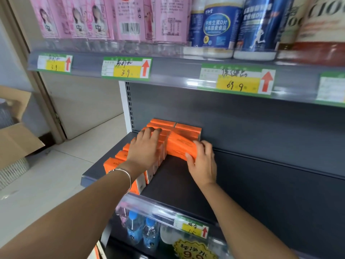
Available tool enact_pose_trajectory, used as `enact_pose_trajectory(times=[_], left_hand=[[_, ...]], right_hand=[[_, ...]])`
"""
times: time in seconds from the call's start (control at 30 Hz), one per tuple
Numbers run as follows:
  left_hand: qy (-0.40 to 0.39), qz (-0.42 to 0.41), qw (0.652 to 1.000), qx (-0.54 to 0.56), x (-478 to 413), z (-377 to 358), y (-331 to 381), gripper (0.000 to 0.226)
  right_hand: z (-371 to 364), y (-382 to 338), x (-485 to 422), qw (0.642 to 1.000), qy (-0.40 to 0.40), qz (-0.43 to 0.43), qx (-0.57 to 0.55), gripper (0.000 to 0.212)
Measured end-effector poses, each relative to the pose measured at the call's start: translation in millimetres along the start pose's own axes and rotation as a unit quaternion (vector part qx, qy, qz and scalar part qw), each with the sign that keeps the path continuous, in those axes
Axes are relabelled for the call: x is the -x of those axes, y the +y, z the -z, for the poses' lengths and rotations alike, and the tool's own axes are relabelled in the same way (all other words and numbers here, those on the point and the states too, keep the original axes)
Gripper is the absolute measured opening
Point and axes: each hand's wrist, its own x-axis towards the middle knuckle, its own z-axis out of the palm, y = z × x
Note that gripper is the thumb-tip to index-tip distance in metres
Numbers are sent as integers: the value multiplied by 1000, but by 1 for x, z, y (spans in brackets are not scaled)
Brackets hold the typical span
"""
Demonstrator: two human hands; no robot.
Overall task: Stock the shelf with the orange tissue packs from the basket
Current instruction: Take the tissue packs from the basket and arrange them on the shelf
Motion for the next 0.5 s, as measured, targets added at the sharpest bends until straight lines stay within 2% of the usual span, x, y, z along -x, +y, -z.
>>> enact_pose_trajectory(times=[0.17,0.27,0.4,0.5], left_hand=[[-185,47,979,-72,5,-11,-11,63],[-187,37,979,-73,5,-14,-14,61],[-171,35,982,-66,5,-18,-17,61],[-167,30,983,-69,7,-20,-17,62]], right_hand=[[-18,9,4,997,-35,-57,46,50],[-28,-7,-13,996,-27,-62,55,57],[-39,-22,-22,994,-8,-84,66,52],[-41,-24,-17,991,-13,-68,115,54]])
